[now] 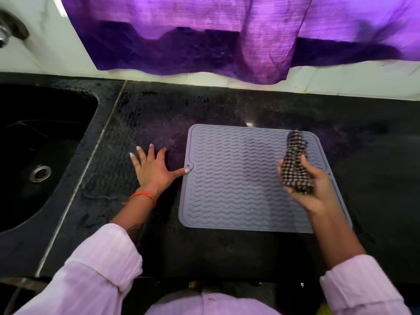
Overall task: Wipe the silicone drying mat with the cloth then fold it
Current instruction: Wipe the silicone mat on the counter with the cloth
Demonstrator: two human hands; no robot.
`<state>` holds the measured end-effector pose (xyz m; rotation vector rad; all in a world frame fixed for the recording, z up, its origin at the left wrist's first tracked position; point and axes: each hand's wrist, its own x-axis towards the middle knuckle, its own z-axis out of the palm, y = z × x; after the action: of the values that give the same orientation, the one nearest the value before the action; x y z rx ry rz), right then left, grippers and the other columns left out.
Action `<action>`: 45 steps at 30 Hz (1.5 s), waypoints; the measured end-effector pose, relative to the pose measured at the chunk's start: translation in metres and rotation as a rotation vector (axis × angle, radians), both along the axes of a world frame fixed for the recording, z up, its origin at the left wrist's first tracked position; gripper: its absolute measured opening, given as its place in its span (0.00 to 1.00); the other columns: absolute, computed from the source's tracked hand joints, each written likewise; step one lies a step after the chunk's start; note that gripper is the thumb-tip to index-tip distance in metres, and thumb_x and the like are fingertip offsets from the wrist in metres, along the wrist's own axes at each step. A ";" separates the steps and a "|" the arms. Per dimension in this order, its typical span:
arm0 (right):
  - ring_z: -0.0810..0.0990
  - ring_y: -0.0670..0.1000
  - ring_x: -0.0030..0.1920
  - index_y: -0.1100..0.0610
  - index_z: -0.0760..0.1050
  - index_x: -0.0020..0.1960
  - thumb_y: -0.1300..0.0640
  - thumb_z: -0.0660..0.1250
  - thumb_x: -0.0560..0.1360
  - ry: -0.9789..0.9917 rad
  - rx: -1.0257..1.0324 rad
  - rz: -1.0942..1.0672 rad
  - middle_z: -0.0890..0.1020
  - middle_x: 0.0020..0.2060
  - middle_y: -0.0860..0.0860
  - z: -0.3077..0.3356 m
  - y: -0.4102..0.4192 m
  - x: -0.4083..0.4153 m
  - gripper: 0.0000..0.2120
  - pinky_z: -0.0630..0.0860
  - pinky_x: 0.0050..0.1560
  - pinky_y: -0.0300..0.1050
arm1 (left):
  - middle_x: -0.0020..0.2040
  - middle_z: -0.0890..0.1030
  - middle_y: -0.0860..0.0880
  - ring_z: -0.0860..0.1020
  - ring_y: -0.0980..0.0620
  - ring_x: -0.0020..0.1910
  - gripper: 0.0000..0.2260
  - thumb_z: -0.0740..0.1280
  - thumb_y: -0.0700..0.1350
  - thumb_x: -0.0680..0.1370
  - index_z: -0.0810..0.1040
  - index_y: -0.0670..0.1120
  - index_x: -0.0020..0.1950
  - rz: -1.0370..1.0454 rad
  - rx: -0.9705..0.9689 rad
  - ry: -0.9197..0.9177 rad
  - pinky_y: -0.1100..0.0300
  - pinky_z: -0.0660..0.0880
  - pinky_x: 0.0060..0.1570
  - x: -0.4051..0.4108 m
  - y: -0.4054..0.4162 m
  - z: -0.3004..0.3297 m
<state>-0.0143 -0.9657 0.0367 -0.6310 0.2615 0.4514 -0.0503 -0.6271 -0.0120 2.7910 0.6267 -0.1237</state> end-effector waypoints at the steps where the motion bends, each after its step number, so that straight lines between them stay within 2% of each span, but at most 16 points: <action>1: 0.84 0.52 0.43 0.64 0.82 0.46 0.62 0.84 0.45 -0.007 -0.012 -0.028 0.83 0.43 0.57 0.001 -0.010 0.005 0.29 0.81 0.43 0.47 | 0.78 0.52 0.42 0.40 0.39 0.75 0.45 0.62 0.74 0.65 0.60 0.51 0.75 -0.002 0.001 -0.001 0.42 0.33 0.71 0.000 0.000 0.000; 4: 0.84 0.50 0.41 0.59 0.78 0.53 0.59 0.84 0.42 -0.001 -0.183 -0.129 0.84 0.42 0.55 0.000 -0.038 0.026 0.40 0.81 0.40 0.45 | 0.78 0.52 0.42 0.40 0.39 0.75 0.45 0.62 0.74 0.65 0.59 0.51 0.75 -0.004 -0.003 -0.005 0.42 0.33 0.71 0.000 0.001 -0.002; 5: 0.84 0.51 0.42 0.58 0.75 0.58 0.58 0.84 0.46 0.017 -0.301 -0.144 0.84 0.44 0.54 0.000 -0.044 0.034 0.41 0.81 0.38 0.45 | 0.78 0.52 0.42 0.40 0.39 0.75 0.45 0.62 0.74 0.65 0.59 0.51 0.75 -0.008 -0.002 -0.006 0.42 0.33 0.71 0.000 0.001 -0.002; 7: 0.82 0.53 0.47 0.58 0.70 0.65 0.59 0.76 0.65 0.033 -0.617 -0.235 0.81 0.52 0.55 -0.005 -0.052 0.053 0.31 0.81 0.38 0.47 | 0.78 0.52 0.42 0.40 0.38 0.75 0.45 0.62 0.73 0.65 0.59 0.51 0.75 -0.019 0.002 -0.013 0.42 0.32 0.70 0.001 0.001 -0.002; 8: 0.80 0.54 0.50 0.57 0.68 0.67 0.61 0.70 0.71 0.032 -0.809 -0.310 0.79 0.56 0.56 -0.010 -0.055 0.063 0.26 0.81 0.43 0.51 | 0.78 0.52 0.43 0.40 0.38 0.75 0.45 0.62 0.73 0.65 0.59 0.51 0.75 -0.025 0.005 -0.019 0.42 0.32 0.70 0.002 0.001 -0.002; 10: 0.77 0.57 0.58 0.54 0.65 0.69 0.61 0.66 0.74 0.034 -1.194 -0.425 0.76 0.60 0.57 -0.019 -0.058 0.080 0.25 0.76 0.58 0.55 | 0.78 0.52 0.43 0.40 0.39 0.75 0.45 0.63 0.73 0.65 0.59 0.50 0.75 -0.035 0.008 -0.030 0.42 0.32 0.70 0.003 0.001 -0.002; 11: 0.75 0.59 0.60 0.52 0.64 0.69 0.59 0.67 0.74 0.031 -1.379 -0.425 0.75 0.62 0.58 -0.021 -0.056 0.087 0.26 0.72 0.62 0.54 | 0.78 0.52 0.43 0.40 0.39 0.76 0.44 0.63 0.72 0.65 0.60 0.50 0.75 -0.037 0.009 -0.033 0.42 0.32 0.70 0.003 0.001 -0.002; 13: 0.72 0.63 0.63 0.51 0.61 0.70 0.55 0.66 0.74 0.042 -1.704 -0.278 0.73 0.64 0.62 -0.023 -0.049 0.096 0.27 0.69 0.64 0.53 | 0.78 0.52 0.43 0.40 0.39 0.76 0.44 0.63 0.72 0.65 0.60 0.50 0.75 -0.037 0.013 -0.033 0.42 0.32 0.70 0.004 0.001 -0.003; 16: 0.70 0.67 0.63 0.54 0.61 0.71 0.54 0.64 0.75 0.022 -1.951 -0.038 0.67 0.65 0.65 -0.022 -0.023 0.103 0.26 0.67 0.63 0.55 | 0.78 0.52 0.43 0.40 0.39 0.76 0.44 0.63 0.72 0.65 0.60 0.51 0.75 -0.038 0.024 -0.036 0.43 0.32 0.70 0.005 0.002 -0.003; 20: 0.70 0.66 0.63 0.57 0.65 0.69 0.56 0.63 0.75 -0.127 -2.040 -0.022 0.68 0.66 0.64 -0.024 0.013 0.109 0.23 0.69 0.62 0.54 | 0.78 0.50 0.44 0.39 0.40 0.75 0.44 0.63 0.72 0.66 0.57 0.51 0.76 -0.051 0.029 -0.033 0.43 0.30 0.69 0.006 0.002 -0.004; 27: 0.72 0.66 0.60 0.54 0.63 0.70 0.53 0.63 0.77 -0.221 -2.068 0.094 0.68 0.63 0.64 -0.020 0.062 0.104 0.24 0.71 0.59 0.54 | 0.78 0.49 0.44 0.38 0.40 0.75 0.45 0.62 0.72 0.66 0.55 0.51 0.77 -0.065 0.046 -0.029 0.43 0.30 0.69 0.007 0.002 -0.004; 38: 0.74 0.63 0.59 0.51 0.61 0.72 0.53 0.63 0.77 -0.598 -1.963 0.336 0.69 0.63 0.62 -0.024 0.175 0.086 0.25 0.74 0.57 0.52 | 0.78 0.48 0.45 0.37 0.40 0.75 0.44 0.60 0.72 0.67 0.54 0.52 0.77 -0.061 0.079 0.000 0.43 0.30 0.69 0.006 0.000 -0.002; 45: 0.74 0.61 0.60 0.47 0.61 0.73 0.52 0.64 0.76 -0.830 -1.832 0.470 0.70 0.64 0.58 -0.031 0.204 0.081 0.27 0.71 0.59 0.47 | 0.78 0.48 0.45 0.38 0.40 0.75 0.44 0.59 0.73 0.67 0.54 0.51 0.77 -0.057 0.112 0.006 0.42 0.31 0.70 0.006 -0.001 -0.003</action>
<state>0.0662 -0.7619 0.0061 -2.6208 -0.3954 0.2438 -0.0444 -0.6278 -0.0154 2.9187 0.5729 -0.1111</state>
